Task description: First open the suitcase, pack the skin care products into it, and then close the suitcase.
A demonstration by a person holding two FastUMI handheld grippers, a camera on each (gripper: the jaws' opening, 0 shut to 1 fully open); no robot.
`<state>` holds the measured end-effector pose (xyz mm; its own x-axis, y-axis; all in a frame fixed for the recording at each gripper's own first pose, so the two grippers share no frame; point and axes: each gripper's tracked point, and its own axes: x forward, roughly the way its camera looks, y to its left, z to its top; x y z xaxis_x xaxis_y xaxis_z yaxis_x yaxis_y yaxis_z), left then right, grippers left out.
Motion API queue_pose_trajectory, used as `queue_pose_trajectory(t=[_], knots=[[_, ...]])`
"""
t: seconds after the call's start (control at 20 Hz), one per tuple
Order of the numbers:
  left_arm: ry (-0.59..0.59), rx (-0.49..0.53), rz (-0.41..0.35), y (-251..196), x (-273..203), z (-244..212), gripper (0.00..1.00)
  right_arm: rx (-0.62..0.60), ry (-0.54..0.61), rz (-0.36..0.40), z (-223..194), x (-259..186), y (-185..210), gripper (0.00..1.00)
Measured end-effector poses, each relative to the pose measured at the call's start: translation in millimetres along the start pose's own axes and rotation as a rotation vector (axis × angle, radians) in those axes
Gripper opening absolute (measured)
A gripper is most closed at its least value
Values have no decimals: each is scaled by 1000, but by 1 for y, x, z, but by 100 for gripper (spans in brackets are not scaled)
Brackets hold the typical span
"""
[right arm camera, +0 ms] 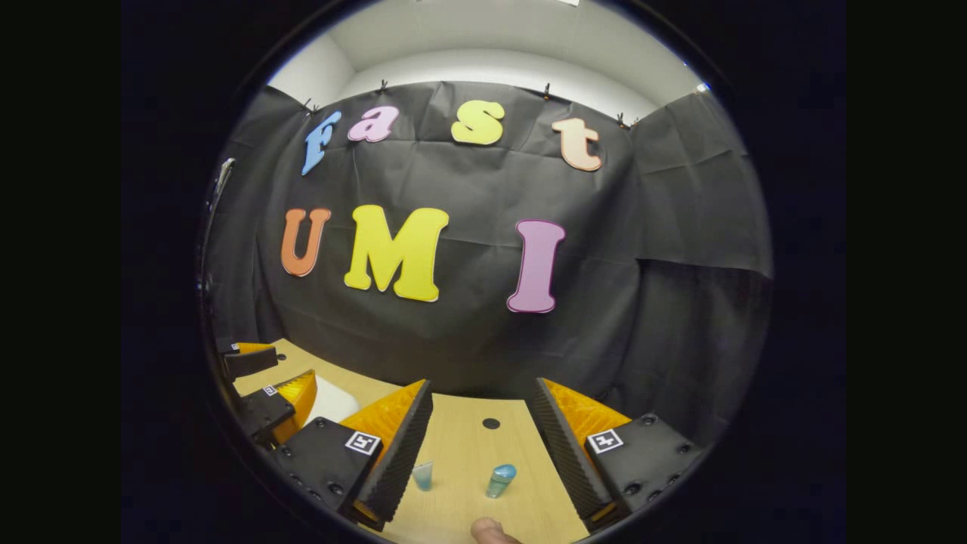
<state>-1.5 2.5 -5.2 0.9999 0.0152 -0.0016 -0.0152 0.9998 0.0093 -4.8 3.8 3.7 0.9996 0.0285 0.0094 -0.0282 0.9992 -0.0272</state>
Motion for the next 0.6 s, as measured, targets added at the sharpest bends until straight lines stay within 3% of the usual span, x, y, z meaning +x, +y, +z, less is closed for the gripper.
queue_pose_trajectory(t=[0.1,0.15,0.35,0.6], knots=[[7,36,0,-1,2,-10,94,-4,-3,-3,-2,-2,-3,81],[16,63,-5,-4,3,-18,99,-6,-6,-10,-3,-3,-7,81],[44,239,-12,-11,18,-61,99,-19,-14,-71,-9,-9,-41,80],[88,567,-16,-28,39,-120,98,41,-29,-154,-8,-23,-97,80]])
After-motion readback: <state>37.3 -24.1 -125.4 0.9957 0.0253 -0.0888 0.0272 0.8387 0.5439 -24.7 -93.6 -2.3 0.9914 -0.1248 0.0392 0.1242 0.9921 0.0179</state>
